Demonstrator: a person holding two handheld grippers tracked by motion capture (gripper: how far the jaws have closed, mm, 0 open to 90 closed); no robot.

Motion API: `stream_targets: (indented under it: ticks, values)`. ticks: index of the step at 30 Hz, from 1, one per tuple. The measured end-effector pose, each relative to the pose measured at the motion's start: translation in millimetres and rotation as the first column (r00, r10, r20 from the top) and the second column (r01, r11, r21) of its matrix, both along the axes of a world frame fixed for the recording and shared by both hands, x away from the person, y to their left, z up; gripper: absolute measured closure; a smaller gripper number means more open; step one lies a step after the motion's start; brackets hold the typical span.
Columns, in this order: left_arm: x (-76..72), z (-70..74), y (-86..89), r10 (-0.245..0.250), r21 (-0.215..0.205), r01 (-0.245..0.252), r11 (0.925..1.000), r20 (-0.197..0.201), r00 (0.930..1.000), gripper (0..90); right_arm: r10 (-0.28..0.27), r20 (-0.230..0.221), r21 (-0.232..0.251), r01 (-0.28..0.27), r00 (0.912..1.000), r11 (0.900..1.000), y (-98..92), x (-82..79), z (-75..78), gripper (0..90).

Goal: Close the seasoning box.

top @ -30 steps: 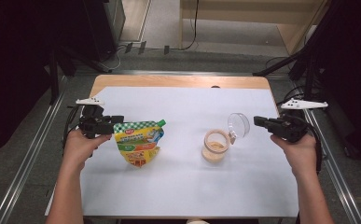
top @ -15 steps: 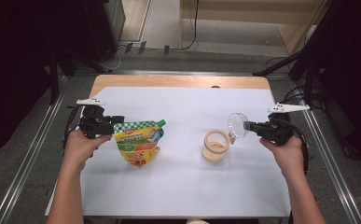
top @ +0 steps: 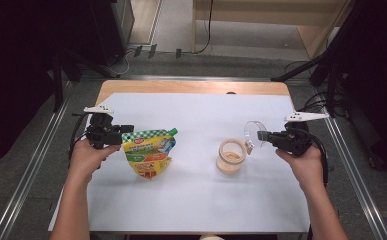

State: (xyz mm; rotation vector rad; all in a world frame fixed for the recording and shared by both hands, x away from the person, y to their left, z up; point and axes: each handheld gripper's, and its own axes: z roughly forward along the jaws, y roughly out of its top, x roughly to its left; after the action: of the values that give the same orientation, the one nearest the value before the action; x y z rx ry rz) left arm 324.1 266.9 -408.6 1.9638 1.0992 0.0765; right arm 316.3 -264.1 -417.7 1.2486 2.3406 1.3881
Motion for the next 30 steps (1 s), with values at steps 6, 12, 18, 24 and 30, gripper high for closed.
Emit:
stream_targets:
  ticks: [6,12,18,24,30]
  values:
    - [0.7,-1.1,0.2,0.004,0.005,-0.004,1.0000,-0.005,1.0000,41.9,0.014,0.007,-0.001,-0.014,0.9999,1.000,3.8,-2.2,2.7,90.0]
    - [0.8,-2.6,-0.6,0.006,0.001,-0.006,1.0000,-0.012,0.9999,41.8,0.038,0.017,-0.002,-0.038,0.9991,0.999,11.3,-4.8,5.1,90.0]
    - [0.9,-3.8,0.1,0.009,0.003,-0.009,1.0000,-0.016,0.9998,41.8,0.079,0.020,-0.011,-0.079,0.9967,0.997,24.1,-7.1,4.1,90.0]
    - [0.6,-4.5,0.5,0.009,0.004,-0.009,0.9999,-0.017,0.9998,41.8,0.103,0.026,-0.032,-0.102,0.9943,0.994,32.5,-9.0,2.6,90.0]
    - [1.0,-5.8,0.0,0.012,0.004,-0.012,0.9999,-0.018,0.9998,41.6,0.096,0.037,-0.049,-0.094,0.9947,0.994,30.8,-8.1,1.1,77.1]
